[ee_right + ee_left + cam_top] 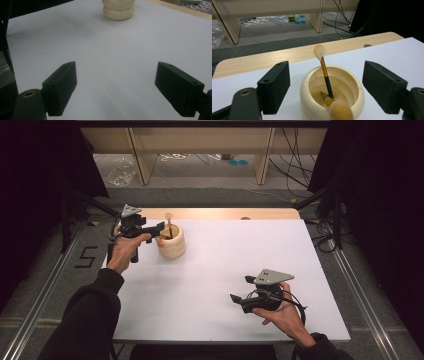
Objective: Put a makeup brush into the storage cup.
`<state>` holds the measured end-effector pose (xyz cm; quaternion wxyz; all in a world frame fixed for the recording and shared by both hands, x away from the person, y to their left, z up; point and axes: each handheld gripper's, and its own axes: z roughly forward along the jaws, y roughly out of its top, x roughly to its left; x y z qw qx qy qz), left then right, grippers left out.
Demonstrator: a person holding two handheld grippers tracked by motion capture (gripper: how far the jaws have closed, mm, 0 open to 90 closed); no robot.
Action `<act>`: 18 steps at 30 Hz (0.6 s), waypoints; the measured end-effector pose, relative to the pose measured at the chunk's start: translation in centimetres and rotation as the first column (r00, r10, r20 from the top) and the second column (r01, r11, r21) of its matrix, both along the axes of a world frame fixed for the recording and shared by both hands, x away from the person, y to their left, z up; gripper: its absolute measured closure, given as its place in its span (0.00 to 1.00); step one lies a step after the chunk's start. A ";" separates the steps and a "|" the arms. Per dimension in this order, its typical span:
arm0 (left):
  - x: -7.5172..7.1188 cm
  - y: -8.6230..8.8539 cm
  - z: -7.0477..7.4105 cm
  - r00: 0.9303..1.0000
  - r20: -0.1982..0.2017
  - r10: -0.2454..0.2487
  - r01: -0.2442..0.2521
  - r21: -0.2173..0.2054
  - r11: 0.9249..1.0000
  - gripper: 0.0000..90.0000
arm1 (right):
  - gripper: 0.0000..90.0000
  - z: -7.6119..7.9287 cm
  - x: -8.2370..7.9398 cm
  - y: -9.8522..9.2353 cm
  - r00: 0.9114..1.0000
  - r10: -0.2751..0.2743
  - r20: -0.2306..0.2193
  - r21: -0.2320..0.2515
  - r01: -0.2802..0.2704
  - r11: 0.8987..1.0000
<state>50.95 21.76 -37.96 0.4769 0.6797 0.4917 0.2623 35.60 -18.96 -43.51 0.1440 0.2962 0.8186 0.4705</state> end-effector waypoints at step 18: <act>-3.4 0.5 0.9 0.998 0.062 -0.016 0.014 0.035 0.999 0.24 | 0.20 0.0 0.0 0.0 1.000 -0.002 0.004 0.004 0.002 1.000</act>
